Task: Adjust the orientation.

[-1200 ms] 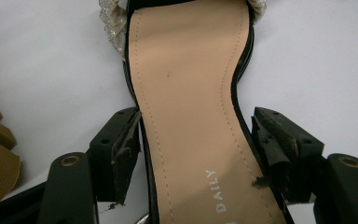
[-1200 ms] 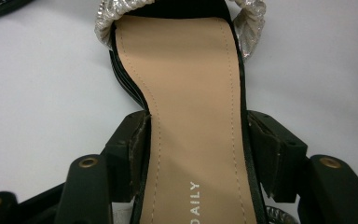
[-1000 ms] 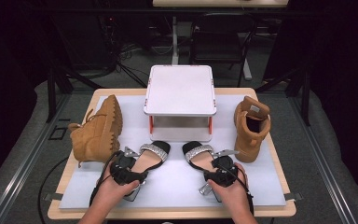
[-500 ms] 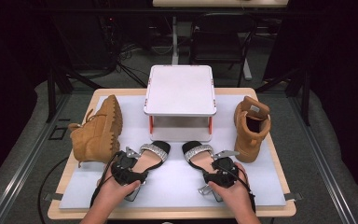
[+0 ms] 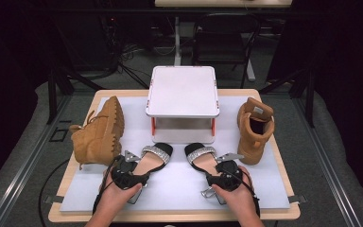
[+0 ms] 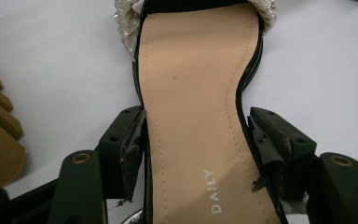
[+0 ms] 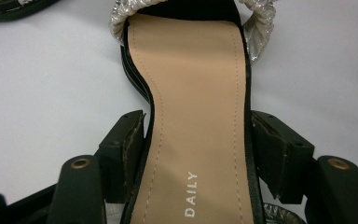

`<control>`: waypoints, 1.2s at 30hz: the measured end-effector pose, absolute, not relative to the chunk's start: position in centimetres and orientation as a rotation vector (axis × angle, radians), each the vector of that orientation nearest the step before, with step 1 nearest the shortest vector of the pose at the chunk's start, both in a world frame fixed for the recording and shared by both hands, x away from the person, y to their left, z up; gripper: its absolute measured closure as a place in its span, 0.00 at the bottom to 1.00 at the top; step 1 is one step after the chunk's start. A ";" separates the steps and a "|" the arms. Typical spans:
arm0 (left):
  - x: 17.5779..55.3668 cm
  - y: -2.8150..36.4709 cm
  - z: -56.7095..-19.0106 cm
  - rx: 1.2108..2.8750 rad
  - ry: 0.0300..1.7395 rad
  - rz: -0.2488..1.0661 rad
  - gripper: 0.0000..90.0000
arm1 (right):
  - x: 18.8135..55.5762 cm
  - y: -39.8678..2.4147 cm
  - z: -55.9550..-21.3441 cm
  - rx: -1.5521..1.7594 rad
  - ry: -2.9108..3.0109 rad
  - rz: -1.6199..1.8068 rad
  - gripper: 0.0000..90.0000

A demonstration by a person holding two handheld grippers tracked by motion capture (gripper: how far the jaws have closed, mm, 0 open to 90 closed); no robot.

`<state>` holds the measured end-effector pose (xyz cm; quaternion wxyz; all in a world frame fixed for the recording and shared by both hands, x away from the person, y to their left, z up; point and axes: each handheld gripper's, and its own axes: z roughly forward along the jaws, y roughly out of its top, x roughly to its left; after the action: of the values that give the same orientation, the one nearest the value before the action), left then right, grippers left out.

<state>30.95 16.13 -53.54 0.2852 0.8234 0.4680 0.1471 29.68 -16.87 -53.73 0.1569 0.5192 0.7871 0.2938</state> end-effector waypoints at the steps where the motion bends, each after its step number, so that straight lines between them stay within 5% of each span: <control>1: 30.9 16.1 -53.5 2.202 1.251 0.393 0.42 | 29.7 -16.9 -53.7 1.486 2.253 0.841 0.41; 36: 30.8 16.7 -53.5 2.175 1.266 0.407 0.47 | 29.5 -16.9 -53.6 1.550 2.201 0.875 0.46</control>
<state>30.83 16.66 -53.47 0.2919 0.8160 0.4750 0.1528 29.54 -16.88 -53.61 0.1551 0.5409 0.7682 0.3054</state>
